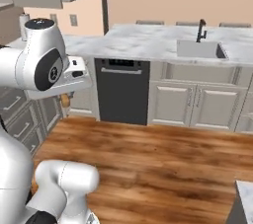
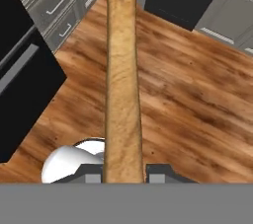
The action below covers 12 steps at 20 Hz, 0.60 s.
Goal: Organize the utensils by type. Pick up the wooden spoons from the counter and place them in the open cabinet. Then pick up the metallic utensils from the counter and place them in the open drawer.
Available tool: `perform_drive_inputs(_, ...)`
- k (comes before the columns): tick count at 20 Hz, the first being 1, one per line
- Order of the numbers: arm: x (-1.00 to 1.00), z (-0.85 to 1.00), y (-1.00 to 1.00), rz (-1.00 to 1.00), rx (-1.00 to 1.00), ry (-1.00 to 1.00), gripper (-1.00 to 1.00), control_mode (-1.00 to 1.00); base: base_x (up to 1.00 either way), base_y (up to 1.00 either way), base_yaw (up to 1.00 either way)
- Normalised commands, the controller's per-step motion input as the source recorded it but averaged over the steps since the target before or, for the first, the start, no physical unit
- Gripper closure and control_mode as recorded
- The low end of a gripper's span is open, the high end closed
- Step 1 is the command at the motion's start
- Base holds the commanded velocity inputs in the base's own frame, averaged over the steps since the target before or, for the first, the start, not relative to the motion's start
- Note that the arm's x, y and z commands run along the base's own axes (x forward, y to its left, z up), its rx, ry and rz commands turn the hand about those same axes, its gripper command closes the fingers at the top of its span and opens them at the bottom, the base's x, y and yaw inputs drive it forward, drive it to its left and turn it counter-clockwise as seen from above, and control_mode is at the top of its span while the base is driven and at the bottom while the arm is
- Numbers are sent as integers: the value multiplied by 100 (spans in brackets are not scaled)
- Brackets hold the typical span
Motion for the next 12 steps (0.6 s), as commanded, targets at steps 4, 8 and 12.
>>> perform_drive_inputs(4,0,0,0,0,0,0,100,100,100,-8,14)
perform_drive_inputs(8,0,0,0,0,0,0,100,100,100,-14,26)
perform_drive_inputs(12,0,0,0,0,0,0,100,100,100,5,32)
